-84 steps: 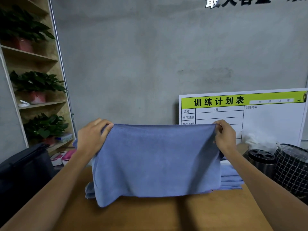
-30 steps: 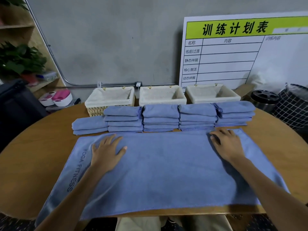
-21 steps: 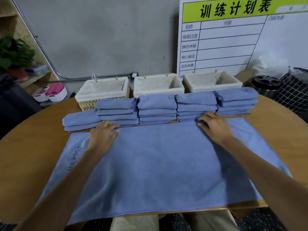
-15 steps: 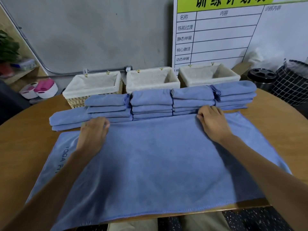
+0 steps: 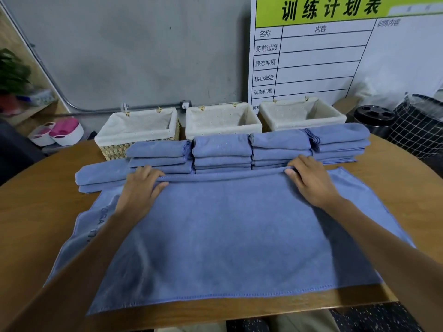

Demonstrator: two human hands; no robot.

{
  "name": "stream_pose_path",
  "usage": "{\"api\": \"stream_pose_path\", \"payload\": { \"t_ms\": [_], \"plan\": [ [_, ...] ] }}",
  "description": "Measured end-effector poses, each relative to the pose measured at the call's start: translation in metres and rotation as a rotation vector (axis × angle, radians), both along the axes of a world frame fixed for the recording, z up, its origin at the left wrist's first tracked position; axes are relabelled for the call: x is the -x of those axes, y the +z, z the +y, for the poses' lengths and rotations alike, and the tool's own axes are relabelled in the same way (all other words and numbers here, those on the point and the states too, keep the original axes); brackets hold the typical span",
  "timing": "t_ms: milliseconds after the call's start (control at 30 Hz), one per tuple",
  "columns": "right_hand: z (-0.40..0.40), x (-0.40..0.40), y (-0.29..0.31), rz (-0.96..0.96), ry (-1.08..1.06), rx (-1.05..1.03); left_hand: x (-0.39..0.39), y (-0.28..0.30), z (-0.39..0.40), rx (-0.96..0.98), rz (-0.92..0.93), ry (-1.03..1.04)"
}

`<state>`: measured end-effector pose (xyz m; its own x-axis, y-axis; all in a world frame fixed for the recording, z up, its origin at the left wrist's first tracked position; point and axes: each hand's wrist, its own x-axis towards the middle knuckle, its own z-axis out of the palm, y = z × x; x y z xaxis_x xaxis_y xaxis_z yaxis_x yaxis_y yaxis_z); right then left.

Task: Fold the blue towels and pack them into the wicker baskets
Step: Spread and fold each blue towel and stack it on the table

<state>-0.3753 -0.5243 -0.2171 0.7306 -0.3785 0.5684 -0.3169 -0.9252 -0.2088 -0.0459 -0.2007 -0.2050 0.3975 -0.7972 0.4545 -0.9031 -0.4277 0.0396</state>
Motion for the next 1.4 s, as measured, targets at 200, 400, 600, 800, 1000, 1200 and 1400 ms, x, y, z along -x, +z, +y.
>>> {"api": "stream_pose_path", "payload": {
  "t_ms": [200, 400, 600, 800, 1000, 1200, 1400],
  "plan": [
    [0.018, 0.02, 0.028, -0.117, -0.052, 0.087, 0.034, 0.026, 0.03, 0.273, 0.052, -0.105],
    [0.03, 0.058, -0.012, 0.111, 0.161, 0.005, 0.047, -0.015, 0.075, 0.05, 0.145, -0.281],
    [0.009, 0.04, -0.007, 0.113, 0.175, -0.028, 0.021, -0.012, 0.05, -0.003, 0.0, -0.226],
    [0.006, 0.034, 0.01, -0.007, 0.067, 0.139, 0.022, 0.006, 0.039, 0.09, 0.038, -0.112],
    [0.025, 0.082, -0.007, 0.038, 0.1, 0.23, 0.053, -0.012, 0.082, 0.141, 0.041, -0.163],
    [0.024, 0.084, -0.013, 0.098, 0.063, 0.15, 0.047, -0.012, 0.08, 0.062, 0.033, -0.167],
    [0.019, 0.072, 0.005, 0.035, 0.023, 0.158, 0.044, 0.001, 0.067, 0.129, 0.09, -0.131]
  ]
}}
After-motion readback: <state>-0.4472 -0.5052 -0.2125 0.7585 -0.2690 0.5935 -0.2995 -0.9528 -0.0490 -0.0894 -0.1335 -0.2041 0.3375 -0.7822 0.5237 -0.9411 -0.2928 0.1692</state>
